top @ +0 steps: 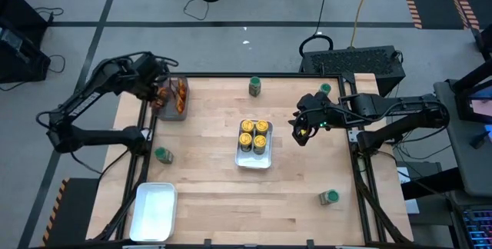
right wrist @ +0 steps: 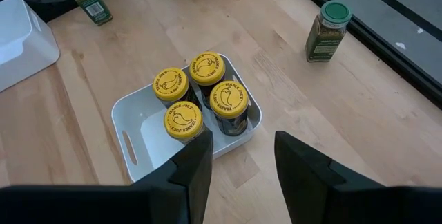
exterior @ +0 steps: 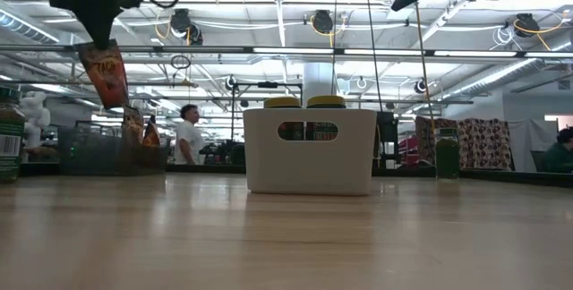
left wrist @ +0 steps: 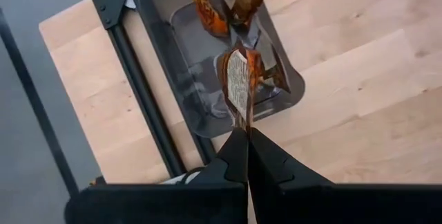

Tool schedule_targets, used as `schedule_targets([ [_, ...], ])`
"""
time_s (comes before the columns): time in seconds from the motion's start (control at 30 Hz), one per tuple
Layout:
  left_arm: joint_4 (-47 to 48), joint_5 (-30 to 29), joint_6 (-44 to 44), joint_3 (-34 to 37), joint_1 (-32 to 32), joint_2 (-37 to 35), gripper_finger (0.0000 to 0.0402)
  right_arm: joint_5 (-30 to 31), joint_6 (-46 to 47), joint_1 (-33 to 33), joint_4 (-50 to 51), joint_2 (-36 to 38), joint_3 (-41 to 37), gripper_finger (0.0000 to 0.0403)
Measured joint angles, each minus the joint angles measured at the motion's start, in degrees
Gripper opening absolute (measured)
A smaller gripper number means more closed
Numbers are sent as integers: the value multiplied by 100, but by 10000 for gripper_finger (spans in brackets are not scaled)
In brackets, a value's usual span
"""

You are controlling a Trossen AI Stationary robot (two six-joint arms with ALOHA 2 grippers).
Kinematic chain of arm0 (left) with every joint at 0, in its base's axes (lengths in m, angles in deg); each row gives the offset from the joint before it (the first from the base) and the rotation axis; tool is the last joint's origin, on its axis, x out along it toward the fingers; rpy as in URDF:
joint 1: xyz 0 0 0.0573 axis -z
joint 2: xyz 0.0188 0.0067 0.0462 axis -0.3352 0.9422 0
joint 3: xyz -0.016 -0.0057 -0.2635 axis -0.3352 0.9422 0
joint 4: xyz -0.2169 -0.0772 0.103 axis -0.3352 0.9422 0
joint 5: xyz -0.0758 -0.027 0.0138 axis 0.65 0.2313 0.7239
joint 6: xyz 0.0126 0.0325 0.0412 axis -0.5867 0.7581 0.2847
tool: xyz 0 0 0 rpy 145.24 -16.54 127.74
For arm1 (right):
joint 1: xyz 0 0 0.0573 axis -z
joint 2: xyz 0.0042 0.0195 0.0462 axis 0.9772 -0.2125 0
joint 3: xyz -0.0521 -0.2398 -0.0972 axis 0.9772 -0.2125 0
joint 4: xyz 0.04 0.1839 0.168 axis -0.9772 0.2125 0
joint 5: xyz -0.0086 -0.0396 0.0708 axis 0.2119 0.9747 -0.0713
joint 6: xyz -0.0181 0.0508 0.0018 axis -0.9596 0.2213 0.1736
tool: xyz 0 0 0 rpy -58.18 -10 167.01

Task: Sort spices by type
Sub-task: Put the brown spice pouch into the black transparent bin

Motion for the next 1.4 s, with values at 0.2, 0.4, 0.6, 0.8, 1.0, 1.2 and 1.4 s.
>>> schedule_targets([
  [0.2,-2,78,149,0,-199,351,0,2,2,2,0,0,0,137],
  [0.4,-2,141,287,3,-309,646,0,2,-18,-1,0,0,2,137],
  [0.6,-27,153,421,86,-434,811,0,4,-20,1,0,0,2,137],
  [0.8,-348,372,520,590,-543,817,0,4,-45,0,0,0,2,137],
  [1.0,-746,390,559,851,-551,817,0,6,-103,-1,-2,1,2,137],
  [1.2,-944,419,561,1024,-628,899,0,7,-127,1,-2,0,2,137],
  [1.4,-1251,570,598,1332,-783,1067,0,5,-127,1,-5,1,2,137],
])
